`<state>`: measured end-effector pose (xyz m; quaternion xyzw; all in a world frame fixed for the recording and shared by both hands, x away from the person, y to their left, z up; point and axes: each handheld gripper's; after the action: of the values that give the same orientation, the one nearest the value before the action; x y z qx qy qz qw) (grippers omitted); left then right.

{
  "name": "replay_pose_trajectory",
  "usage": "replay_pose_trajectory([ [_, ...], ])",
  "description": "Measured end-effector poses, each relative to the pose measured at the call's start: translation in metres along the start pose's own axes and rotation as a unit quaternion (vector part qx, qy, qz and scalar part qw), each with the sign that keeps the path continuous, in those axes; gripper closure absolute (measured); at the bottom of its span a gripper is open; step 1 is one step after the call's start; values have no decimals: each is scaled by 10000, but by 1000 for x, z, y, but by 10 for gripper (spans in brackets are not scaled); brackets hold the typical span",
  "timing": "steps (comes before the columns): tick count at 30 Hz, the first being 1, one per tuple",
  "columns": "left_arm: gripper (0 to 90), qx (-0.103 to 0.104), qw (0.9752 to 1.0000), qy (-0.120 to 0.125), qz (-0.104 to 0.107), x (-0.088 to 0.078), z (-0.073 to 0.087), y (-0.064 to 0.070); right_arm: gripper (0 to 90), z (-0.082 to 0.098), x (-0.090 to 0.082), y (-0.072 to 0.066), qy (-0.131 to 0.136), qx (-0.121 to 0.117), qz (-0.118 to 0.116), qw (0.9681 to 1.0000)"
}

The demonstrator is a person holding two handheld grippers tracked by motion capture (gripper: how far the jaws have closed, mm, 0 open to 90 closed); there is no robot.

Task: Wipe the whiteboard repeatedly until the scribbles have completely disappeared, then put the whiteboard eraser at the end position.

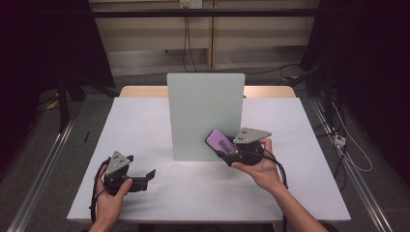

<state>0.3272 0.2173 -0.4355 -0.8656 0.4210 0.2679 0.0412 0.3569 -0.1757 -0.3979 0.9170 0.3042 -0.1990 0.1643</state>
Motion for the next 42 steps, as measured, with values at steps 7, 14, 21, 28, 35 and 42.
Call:
replay_pose_trajectory([
  [7,42,20,10000,-46,-10,1,0,2,415,3,-9,1,8,35,-6,10000],
  [14,42,-1,10000,-45,-50,0,1,1,415,7,-13,4,-86,129,-99,9998],
  [21,42,13,10000,-22,-52,1,0,2,415,9,-15,4,-197,85,-194,9996],
  [28,42,-9,10000,-63,-42,0,2,0,415,3,-12,4,-252,227,-437,9985],
  [35,42,-7,10000,-36,-8,1,1,0,414,2,-9,-3,-480,85,-707,9963],
  [42,42,7,10000,-40,23,2,0,0,414,1,-7,-8,-736,-114,-825,9938],
])
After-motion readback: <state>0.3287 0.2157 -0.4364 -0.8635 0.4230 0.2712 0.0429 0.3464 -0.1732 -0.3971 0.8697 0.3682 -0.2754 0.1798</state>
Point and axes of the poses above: each handheld gripper's, and its own axes: x roughly forward along the jaws, z roughly out of its underside, y roughly to its right, and after that the axes turned 13 degrees about z, right-handed
